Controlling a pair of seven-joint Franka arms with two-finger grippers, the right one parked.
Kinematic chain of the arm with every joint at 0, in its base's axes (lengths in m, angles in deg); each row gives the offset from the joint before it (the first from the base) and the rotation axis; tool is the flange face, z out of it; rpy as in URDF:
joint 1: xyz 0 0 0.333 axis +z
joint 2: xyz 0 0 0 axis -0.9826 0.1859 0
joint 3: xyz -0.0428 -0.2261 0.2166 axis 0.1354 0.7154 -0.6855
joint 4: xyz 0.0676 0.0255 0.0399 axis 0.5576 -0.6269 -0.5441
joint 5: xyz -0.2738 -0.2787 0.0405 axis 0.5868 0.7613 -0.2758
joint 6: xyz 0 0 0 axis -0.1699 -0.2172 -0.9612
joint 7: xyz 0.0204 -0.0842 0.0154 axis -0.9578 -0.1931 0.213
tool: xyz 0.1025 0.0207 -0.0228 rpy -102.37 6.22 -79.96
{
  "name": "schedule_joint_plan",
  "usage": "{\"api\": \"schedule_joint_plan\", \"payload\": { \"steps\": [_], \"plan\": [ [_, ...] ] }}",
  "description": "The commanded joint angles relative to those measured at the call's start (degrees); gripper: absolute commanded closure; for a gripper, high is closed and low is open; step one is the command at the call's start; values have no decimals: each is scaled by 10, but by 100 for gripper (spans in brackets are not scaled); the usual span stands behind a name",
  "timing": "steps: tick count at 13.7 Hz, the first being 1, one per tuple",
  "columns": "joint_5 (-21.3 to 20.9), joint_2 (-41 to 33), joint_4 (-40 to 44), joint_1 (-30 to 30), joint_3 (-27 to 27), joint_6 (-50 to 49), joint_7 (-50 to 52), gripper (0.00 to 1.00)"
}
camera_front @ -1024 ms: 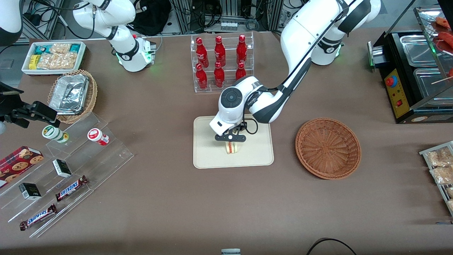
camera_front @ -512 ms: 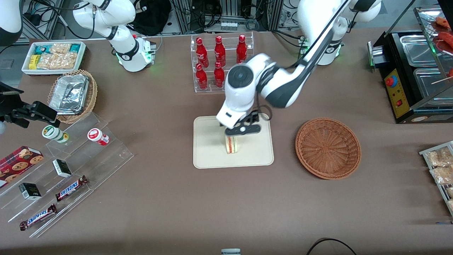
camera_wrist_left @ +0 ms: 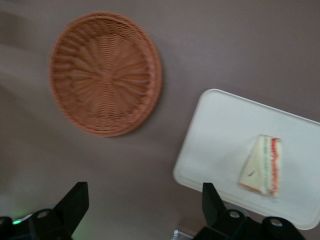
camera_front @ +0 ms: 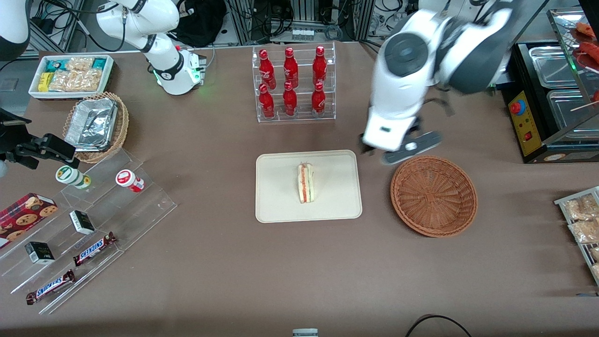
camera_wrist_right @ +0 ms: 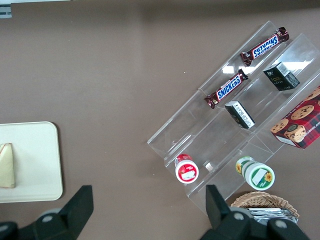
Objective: Place sandwich from basket to tray
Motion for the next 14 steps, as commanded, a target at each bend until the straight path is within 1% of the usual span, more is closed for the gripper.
{"api": "schedule_joint_plan", "payload": {
  "steps": [1, 6, 7, 9, 10, 11, 13, 14],
  "plan": [
    [12, -73, -35, 70, 3, -51, -96, 0],
    [66, -136, -29, 232, 3, -142, -321, 0],
    [69, -145, -29, 248, 3, -152, -357, 0],
    [71, -152, -28, 275, -1, -157, -411, 0],
    [71, -151, -27, 278, -2, -156, -427, 0],
    [71, -145, -23, 278, -2, -150, -428, 0],
    [67, -115, 15, 271, -2, -150, -430, 0],
    [65, -102, 28, 254, -2, -148, -421, 0]
  ]
}}
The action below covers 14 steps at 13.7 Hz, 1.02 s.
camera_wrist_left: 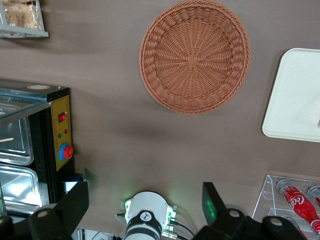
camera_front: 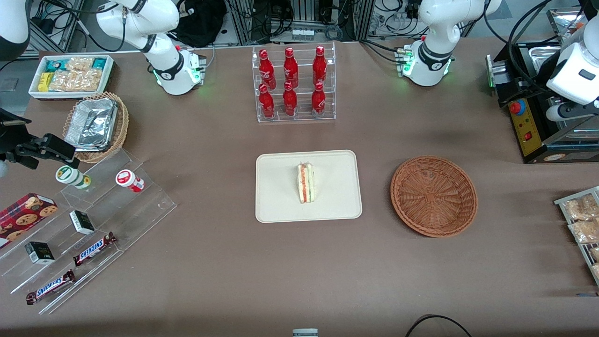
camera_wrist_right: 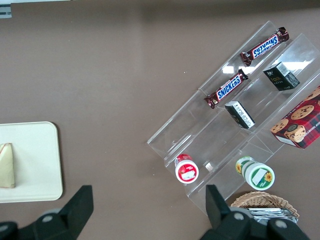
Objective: Place sandwich from basket to tray
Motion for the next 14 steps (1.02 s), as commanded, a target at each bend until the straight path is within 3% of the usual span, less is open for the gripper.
{"api": "schedule_joint_plan", "payload": {
  "steps": [1, 3, 4, 14],
  "plan": [
    [0, 41, 57, -38, -17, 1, -1, 0],
    [1, 54, 81, -109, -82, 2, -1, 0],
    [0, 55, 80, -118, -92, 7, -4, 0],
    [-11, -9, 6, -99, -96, 28, -10, 0]
  ]
}}
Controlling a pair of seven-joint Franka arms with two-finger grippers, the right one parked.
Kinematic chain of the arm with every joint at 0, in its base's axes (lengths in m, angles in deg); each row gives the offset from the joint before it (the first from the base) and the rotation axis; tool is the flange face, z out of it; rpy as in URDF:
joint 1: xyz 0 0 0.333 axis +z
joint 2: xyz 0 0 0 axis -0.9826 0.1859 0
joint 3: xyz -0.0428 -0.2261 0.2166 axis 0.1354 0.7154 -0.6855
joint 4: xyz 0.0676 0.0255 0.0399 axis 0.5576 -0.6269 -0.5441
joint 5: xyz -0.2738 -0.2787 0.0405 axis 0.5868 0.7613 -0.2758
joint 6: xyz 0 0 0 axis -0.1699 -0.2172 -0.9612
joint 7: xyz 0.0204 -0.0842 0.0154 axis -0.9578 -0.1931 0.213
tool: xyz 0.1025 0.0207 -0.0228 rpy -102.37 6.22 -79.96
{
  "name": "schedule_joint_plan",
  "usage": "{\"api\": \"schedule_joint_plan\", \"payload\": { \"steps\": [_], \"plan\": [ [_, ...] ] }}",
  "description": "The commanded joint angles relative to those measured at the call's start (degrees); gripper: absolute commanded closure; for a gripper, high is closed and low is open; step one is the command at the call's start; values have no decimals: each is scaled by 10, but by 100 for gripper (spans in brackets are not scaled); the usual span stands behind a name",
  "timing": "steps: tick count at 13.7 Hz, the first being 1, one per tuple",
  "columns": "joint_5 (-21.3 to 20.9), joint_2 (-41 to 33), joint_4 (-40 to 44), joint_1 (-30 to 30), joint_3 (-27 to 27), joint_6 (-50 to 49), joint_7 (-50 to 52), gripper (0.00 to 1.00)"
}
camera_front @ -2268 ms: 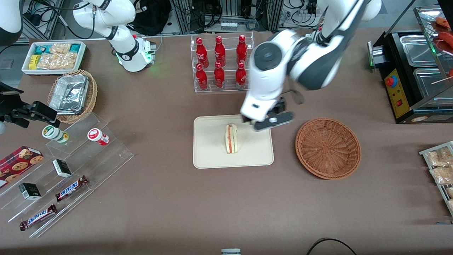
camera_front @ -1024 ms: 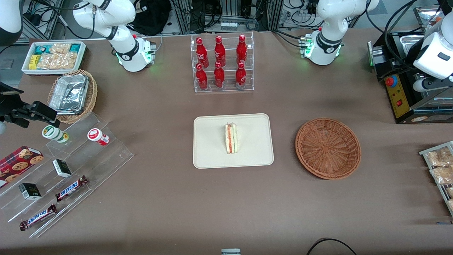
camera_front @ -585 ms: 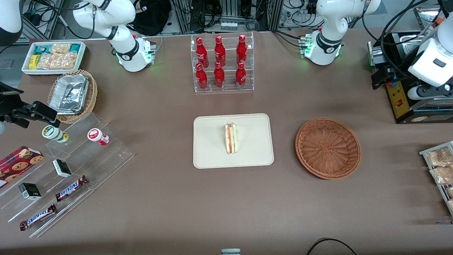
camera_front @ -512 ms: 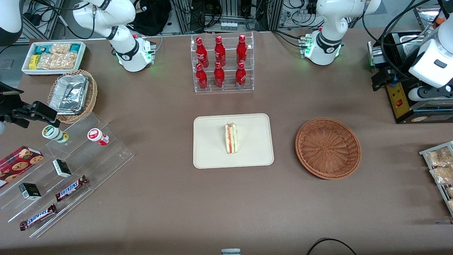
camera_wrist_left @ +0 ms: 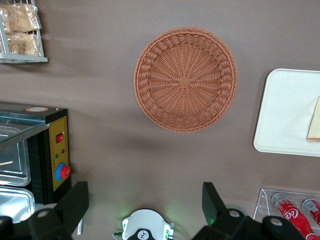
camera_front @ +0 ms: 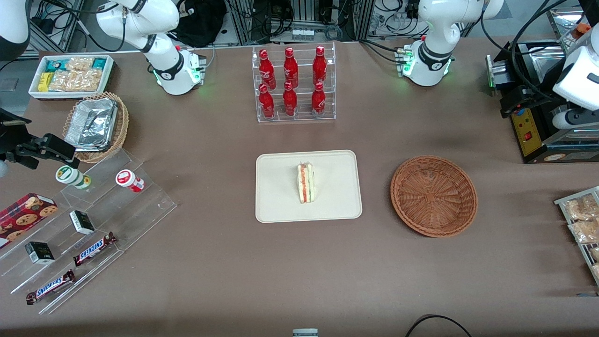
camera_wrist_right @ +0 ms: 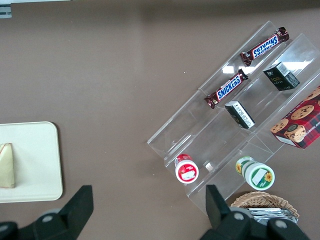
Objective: Place sandwich from basket to tray
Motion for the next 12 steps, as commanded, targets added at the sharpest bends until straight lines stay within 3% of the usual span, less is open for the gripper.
{"api": "schedule_joint_plan", "payload": {
  "steps": [1, 12],
  "plan": [
    [-6, -21, -17, 3, 1, -1, -9, 0],
    [-2, -20, -15, 8, 2, 5, -8, 0]
  ]
}}
